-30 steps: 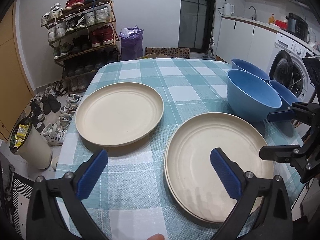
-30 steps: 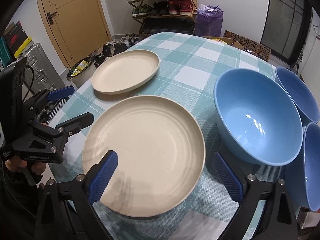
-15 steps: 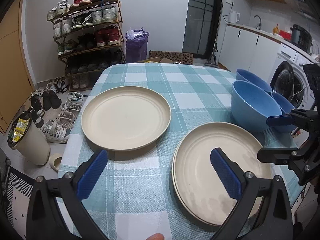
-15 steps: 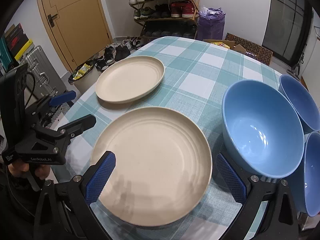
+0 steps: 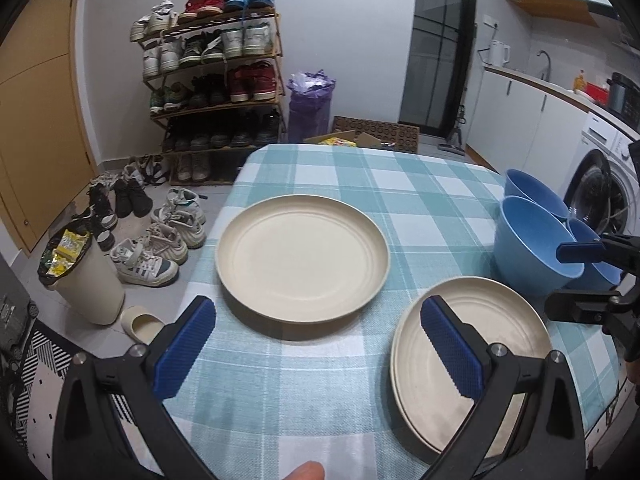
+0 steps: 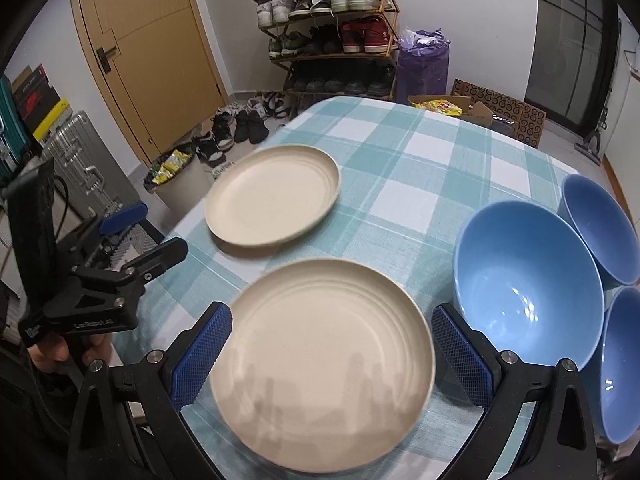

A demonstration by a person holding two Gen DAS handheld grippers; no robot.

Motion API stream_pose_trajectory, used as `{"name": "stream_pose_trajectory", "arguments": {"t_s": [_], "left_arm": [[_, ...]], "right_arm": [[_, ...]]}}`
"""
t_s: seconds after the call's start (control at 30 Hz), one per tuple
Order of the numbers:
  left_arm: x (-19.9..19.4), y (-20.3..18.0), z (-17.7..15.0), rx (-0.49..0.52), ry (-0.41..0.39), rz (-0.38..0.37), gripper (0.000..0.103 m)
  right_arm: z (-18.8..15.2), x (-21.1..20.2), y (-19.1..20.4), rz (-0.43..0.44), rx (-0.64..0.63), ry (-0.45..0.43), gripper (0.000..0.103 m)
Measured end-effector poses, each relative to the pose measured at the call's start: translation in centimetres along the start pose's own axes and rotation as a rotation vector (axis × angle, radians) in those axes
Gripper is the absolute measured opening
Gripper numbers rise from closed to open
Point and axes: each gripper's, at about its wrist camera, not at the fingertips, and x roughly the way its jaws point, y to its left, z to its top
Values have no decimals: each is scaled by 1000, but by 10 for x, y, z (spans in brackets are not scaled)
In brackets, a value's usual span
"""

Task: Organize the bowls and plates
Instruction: 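Move both grippers back and over to the separate cream plate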

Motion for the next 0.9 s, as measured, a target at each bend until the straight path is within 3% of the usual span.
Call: {"name": "stream_pose_trajectory", "arguments": {"t_s": [0.4,0.5,0.9], "left_arm": [[7,18,20,-40,-21,54,103],[9,25,20,-64,-27,42,103],[28,36,14,-86,-30,126,103]], "right_arm": [[26,2,10,47,12,-44,102],[31,-2,15,30,0,-57,102],[54,-1,27,-3,-28,-89,102]]}}
